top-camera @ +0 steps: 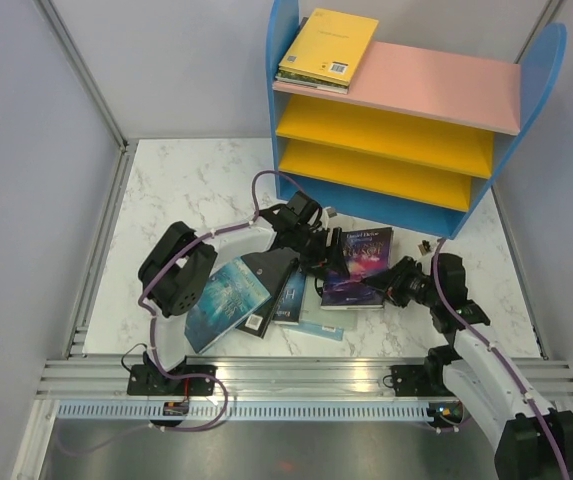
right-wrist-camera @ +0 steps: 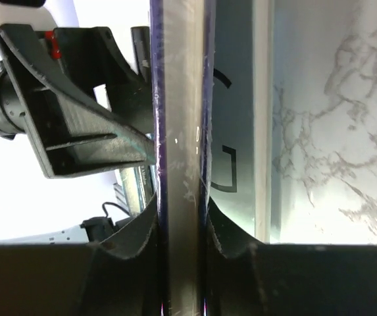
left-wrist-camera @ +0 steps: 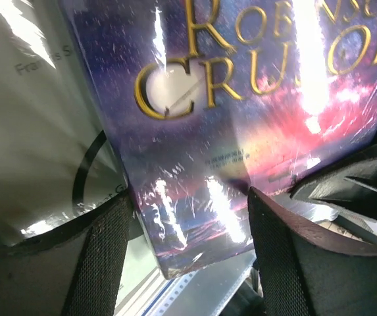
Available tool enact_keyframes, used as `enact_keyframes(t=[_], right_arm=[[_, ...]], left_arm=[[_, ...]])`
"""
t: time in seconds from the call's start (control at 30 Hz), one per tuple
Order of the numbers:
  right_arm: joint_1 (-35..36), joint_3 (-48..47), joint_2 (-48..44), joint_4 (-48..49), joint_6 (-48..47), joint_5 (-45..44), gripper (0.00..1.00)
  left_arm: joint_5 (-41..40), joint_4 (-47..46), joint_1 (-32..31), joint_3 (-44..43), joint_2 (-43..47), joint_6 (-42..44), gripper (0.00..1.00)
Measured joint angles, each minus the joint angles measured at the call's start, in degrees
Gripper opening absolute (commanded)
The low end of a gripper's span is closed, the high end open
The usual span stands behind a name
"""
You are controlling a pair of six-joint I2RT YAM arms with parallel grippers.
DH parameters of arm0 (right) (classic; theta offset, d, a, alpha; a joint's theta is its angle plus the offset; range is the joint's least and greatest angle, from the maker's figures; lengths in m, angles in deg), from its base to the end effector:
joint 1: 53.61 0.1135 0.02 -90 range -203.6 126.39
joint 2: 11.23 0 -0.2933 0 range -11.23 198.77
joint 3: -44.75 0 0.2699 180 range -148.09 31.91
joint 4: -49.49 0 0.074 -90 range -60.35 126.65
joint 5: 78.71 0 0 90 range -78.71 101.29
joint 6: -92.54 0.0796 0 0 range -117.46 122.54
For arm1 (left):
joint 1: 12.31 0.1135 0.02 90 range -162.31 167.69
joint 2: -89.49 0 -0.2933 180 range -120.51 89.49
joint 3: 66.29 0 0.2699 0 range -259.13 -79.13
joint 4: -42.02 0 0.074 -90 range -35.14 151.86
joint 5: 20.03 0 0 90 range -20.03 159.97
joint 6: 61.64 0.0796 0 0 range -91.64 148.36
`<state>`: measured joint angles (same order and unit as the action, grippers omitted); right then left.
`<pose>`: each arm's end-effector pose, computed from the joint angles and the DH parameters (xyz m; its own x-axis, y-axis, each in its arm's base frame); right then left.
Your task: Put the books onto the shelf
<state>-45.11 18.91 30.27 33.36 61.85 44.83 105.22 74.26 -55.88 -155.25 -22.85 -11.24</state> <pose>0.1710 0.0700 0.1611 -0.7713 0.6095 -0.1835 0.1481 0.4523 0.8795 0.3000 -0.3488 0.1630 -0.9700 0.2043 -0.1315 0.2345 0.6454 -0.7270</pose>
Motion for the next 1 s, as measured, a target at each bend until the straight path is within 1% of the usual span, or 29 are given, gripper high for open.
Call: enact_keyframes(t=[0.1, 0.2, 0.3, 0.37, 0.43, 0.5, 0.57, 0.73, 0.77, 1.0], right_arm=[[-0.13, -3.8, -0.22, -6.8, -1.64, -1.33, 0.0], [-0.04, -10.43, -0.22, -15.72, -3.63, -3.04, 0.0], [-0.04, -21.0, 0.72, -24.22, -5.35, -4.76, 0.0], [-0.04, -30.58, 3.06, -28.28, -6.62, -5.51, 0.0], [-0.04, -41.03, 6.47, -31.3, -7.61, -6.08, 0.0], [-0.04, -51.36, 10.21, -31.76, -8.2, -6.34, 0.0], [-0.04, -60.5, 13.84, -31.71, -8.59, -6.32, 0.0], [0.02, -84.17, 26.25, -32.98, -8.57, -5.9, 0.0], [0.02, -87.54, 28.5, -32.57, -8.52, -5.68, 0.0], [0.0, -118.07, 52.89, -32.02, -6.1, -5.6, 0.0]], left_arm=[[0.92, -0.98, 0.31, 0.61, 0.83, -0.63, 0.75], [1.49, -1.16, 2.12, 3.1, 5.46, -1.62, 0.77], [1.88, -1.14, 7.34, 5.7, 14.16, -2.32, 0.79], [1.81, -1.09, 11.63, 6.64, 20.35, -2.36, 0.79], [1.22, -0.9, 14.91, 6.88, 24.68, -2.34, 0.79], [0.81, -0.68, 16.17, 7.04, 27.89, -2.29, 0.79], [0.85, -0.46, 15.67, 8.11, 29.73, -2.29, 0.79], [0.76, 1.81, 14.67, 12.72, 30.53, -2.27, 0.79], [0.68, 2.34, 14.69, 13.46, 30.53, -2.27, 0.79], [0.24, 3.82, 14.71, 14.64, 32.11, -2.27, 0.79]])
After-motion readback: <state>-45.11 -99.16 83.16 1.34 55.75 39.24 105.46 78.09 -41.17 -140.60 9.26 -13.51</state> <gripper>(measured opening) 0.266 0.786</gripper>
